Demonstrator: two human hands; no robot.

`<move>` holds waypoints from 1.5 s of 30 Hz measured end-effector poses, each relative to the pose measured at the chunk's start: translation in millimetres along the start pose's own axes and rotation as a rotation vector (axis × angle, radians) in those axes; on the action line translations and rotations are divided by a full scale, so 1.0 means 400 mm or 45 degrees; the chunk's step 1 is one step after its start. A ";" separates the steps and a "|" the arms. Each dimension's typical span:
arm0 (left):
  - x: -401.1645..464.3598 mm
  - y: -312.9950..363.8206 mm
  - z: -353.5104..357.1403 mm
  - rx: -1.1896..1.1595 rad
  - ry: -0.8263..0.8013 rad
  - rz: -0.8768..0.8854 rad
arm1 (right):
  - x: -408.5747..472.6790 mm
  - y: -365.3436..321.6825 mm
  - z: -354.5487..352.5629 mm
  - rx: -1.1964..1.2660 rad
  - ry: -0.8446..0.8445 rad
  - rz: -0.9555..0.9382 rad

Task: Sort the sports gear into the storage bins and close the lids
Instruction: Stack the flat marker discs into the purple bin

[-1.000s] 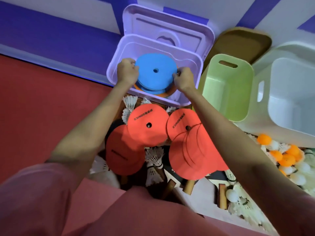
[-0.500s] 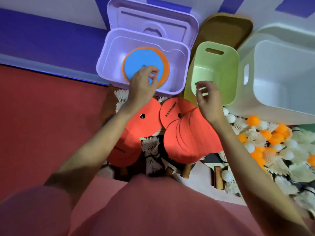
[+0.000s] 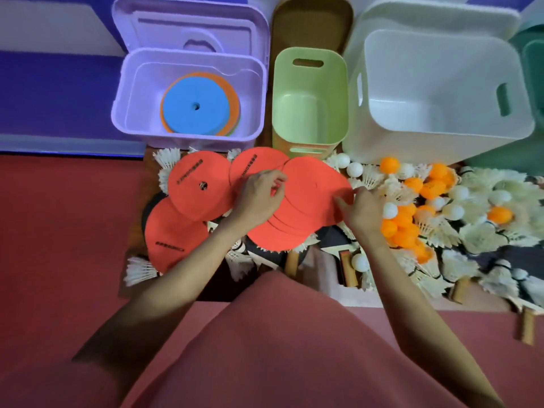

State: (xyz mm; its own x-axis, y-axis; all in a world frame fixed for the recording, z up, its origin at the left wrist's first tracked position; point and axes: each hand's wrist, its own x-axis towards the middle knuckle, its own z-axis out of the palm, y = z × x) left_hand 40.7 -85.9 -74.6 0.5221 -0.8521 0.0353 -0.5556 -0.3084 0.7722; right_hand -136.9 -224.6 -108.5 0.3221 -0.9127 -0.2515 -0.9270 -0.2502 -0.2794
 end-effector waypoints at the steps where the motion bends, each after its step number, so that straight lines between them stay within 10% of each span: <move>1: -0.009 0.001 0.004 0.021 0.006 -0.014 | 0.002 -0.001 -0.002 -0.013 -0.001 0.007; 13: -0.037 0.058 0.089 0.344 -0.015 -0.322 | 0.009 -0.018 -0.016 -0.131 -0.031 -0.290; 23: 0.038 0.149 0.122 -0.865 0.223 -0.977 | 0.024 -0.004 -0.013 0.168 -0.177 -0.214; 30: 0.023 0.169 0.133 -0.602 0.154 -0.753 | 0.019 -0.003 -0.016 0.386 -0.163 -0.155; 45: -0.136 0.094 -0.126 -1.492 0.485 -0.915 | -0.143 -0.064 -0.015 0.308 -0.124 -0.011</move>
State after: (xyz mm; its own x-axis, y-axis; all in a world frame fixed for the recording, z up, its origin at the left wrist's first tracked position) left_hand 24.2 -29.8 -15.6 0.6996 -0.4414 -0.5619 0.6493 0.0643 0.7578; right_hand -132.6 -167.8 -81.2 0.3574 -0.8726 -0.3330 -0.8550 -0.1622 -0.4926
